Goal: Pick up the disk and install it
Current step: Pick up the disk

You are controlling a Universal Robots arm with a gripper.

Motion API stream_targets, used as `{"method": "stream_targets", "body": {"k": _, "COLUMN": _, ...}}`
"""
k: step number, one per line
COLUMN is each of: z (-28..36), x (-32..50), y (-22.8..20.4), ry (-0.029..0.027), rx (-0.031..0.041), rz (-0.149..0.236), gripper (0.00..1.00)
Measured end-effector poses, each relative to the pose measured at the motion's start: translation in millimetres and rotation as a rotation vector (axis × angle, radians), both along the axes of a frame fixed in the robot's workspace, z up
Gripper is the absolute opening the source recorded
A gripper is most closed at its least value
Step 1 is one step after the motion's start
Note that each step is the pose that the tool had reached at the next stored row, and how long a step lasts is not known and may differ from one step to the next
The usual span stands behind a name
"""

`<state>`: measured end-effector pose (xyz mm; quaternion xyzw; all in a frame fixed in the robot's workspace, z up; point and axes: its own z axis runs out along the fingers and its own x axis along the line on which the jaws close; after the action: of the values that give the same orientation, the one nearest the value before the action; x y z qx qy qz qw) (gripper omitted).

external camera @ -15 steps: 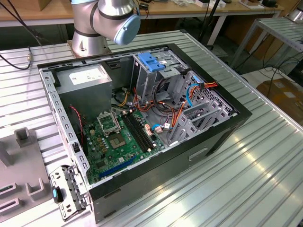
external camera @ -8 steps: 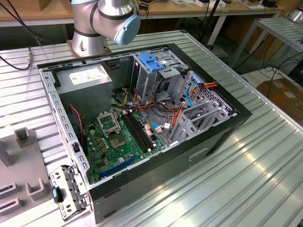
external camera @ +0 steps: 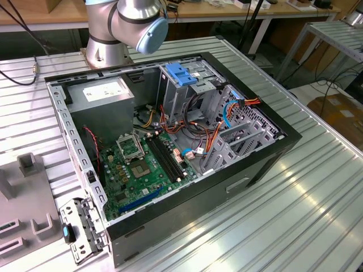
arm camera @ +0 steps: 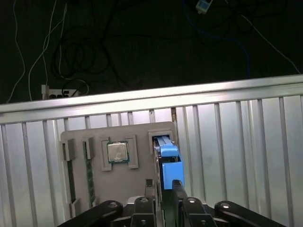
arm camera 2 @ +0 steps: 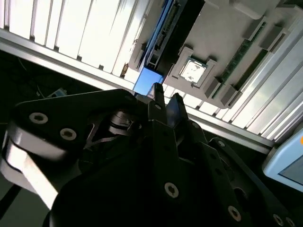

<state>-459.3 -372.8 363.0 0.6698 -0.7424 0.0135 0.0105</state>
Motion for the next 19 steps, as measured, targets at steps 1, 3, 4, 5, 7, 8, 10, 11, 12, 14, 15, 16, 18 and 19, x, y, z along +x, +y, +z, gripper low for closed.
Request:
{"method": "stream_targets", "body": {"k": 1, "z": -1.1, "x": 0.0, "y": 0.1, "ry": -0.0001, "rx": 0.0, "rz": 0.0, "gripper": 0.36}}
{"method": "stream_targets", "body": {"k": 3, "z": -5.6, "x": 0.0, "y": 0.3, "ry": 0.0, "rx": -0.0001, "rz": 0.0, "gripper": 0.48}}
{"method": "stream_targets", "body": {"k": 4, "z": -7.1, "x": 0.0, "y": 0.4, "ry": 0.0001, "rx": -0.0001, "rz": 0.0, "gripper": 0.48}}
{"method": "stream_targets", "body": {"k": 5, "z": -9.3, "x": 0.0, "y": 0.4, "ry": -0.0001, "rx": 0.0, "rz": 0.0, "gripper": 0.54}}
{"method": "stream_targets", "body": {"k": 7, "z": -14.2, "x": 0.0, "y": 0.4, "ry": -0.0002, "rx": 0.0, "rz": 0.0, "gripper": 0.54}}
{"method": "stream_targets", "body": {"k": 8, "z": -15.8, "x": 0.0, "y": 0.4, "ry": -0.0003, "rx": 0.0, "rz": 0.0, "gripper": 0.54}}
{"method": "stream_targets", "body": {"k": 10, "z": -18.9, "x": 0.0, "y": 0.4, "ry": -0.0004, "rx": 0.0002, "rz": 0.0, "gripper": 0.54}}
{"method": "stream_targets", "body": {"k": 11, "z": -20.2, "x": -0.1, "y": 0.4, "ry": -0.0005, "rx": 0.0009, "rz": 0.0, "gripper": 0.54}}
{"method": "stream_targets", "body": {"k": 12, "z": -21.2, "x": -0.2, "y": 0.4, "ry": -0.0006, "rx": 0.0013, "rz": 0.0, "gripper": 0.54}}
{"method": "stream_targets", "body": {"k": 14, "z": -23.2, "x": -0.5, "y": 0.5, "ry": -0.0005, "rx": 0.006, "rz": 0.001, "gripper": 0.54}}
{"method": "stream_targets", "body": {"k": 15, "z": -23.6, "x": -0.5, "y": 0.5, "ry": -0.0003, "rx": 0.0079, "rz": 0.002, "gripper": 0.54}}
{"method": "stream_targets", "body": {"k": 16, "z": -24.3, "x": -0.5, "y": 0.6, "ry": -0.0005, "rx": 0.0111, "rz": 0.003, "gripper": 0.54}}
{"method": "stream_targets", "body": {"k": 18, "z": -26.3, "x": -1.1, "y": 0.6, "ry": -0.0004, "rx": 0.0169, "rz": 0.004, "gripper": 0.54}}
{"method": "stream_targets", "body": {"k": 19, "z": -28.0, "x": -1.5, "y": 0.7, "ry": -0.0005, "rx": 0.0208, "rz": 0.005, "gripper": 0.54}}
